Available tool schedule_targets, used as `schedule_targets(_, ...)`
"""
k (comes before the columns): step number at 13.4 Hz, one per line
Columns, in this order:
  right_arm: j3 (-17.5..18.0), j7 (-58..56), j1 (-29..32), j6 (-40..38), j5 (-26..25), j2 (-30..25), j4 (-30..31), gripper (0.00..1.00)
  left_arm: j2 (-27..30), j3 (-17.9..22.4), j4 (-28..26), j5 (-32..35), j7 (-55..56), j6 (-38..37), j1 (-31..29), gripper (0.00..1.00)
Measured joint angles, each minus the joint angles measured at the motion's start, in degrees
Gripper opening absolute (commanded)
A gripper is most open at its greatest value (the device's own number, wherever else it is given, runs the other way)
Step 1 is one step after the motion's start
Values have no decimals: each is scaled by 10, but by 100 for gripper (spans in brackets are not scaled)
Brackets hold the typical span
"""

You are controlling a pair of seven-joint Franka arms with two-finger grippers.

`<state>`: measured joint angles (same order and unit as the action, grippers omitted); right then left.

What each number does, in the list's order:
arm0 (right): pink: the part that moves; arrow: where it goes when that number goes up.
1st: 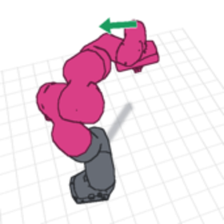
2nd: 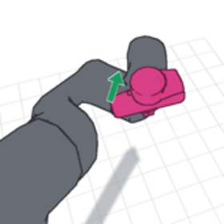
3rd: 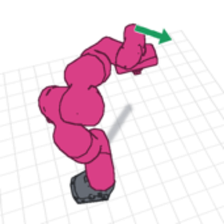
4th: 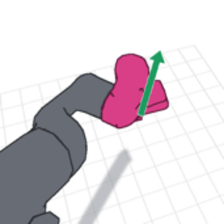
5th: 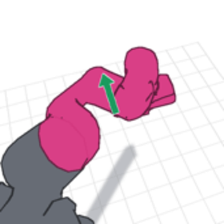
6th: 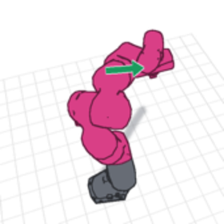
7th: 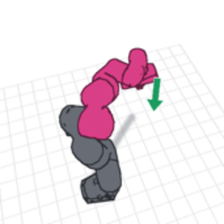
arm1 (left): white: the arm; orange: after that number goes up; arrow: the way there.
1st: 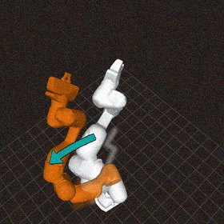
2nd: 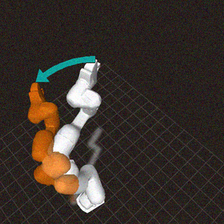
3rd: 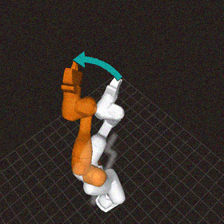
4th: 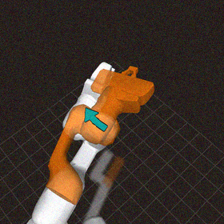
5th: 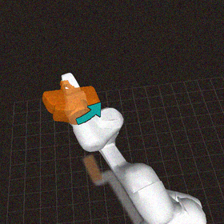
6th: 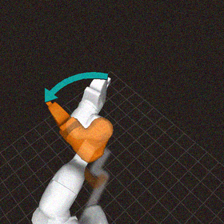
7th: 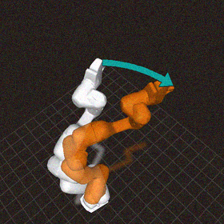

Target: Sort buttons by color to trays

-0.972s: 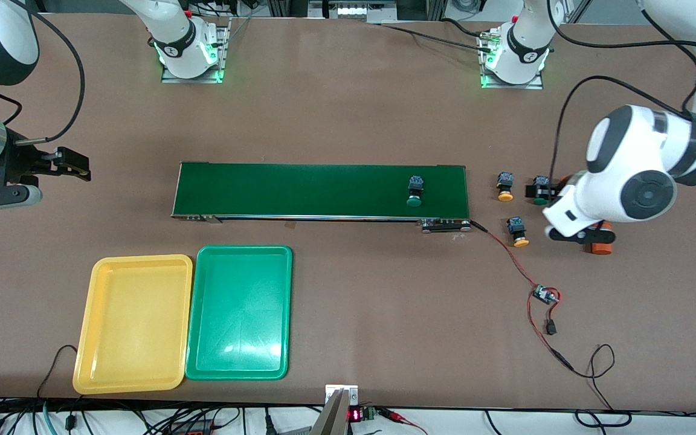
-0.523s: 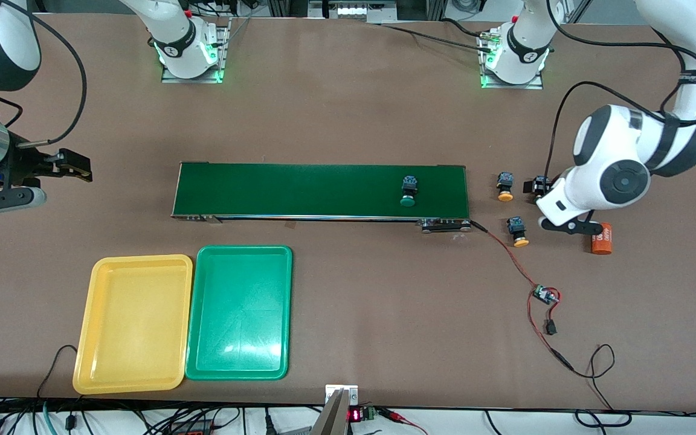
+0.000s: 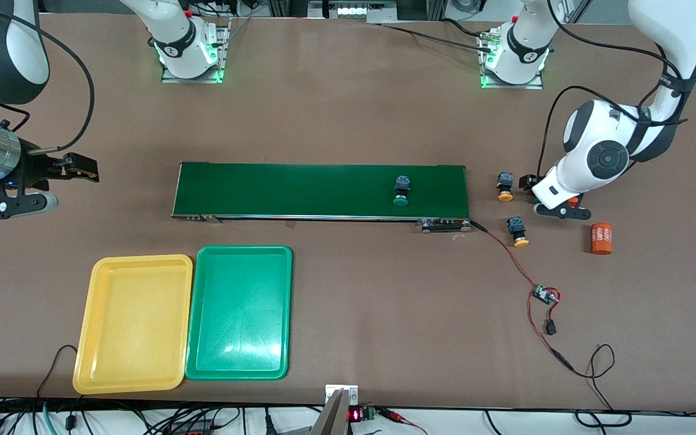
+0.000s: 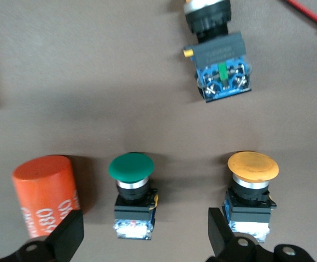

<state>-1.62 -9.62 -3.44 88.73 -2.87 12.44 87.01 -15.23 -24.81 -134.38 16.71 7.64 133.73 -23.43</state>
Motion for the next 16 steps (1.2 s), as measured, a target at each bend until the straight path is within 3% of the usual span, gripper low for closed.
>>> schedule_targets(3, 0, 5, 0, 3, 0, -8, 32, 100, -3, 0, -24, 0, 0, 27, -10, 100)
schedule_targets(5, 0, 16, -1, 40, 0, -38, 86, 100, -12, 0, -28, 0, -1, 29, -19, 100)
schedule_targets(6, 0, 25, -1, 68, 0, -61, 125, 100, -20, 0, -29, 0, -1, 29, -22, 92)
schedule_targets(8, 1, 37, -3, 120, 1, -114, 212, 100, -35, 0, -30, 0, -1, 33, -28, 58)
schedule_targets(12, 4, 62, -18, 178, 2, -191, 339, 100, -43, 0, -29, 0, -1, 35, -32, 19)
schedule_targets(16, 7, 130, -74, 198, 3, -207, 368, 100, -33, 0, -14, 0, -1, 23, -35, 21)
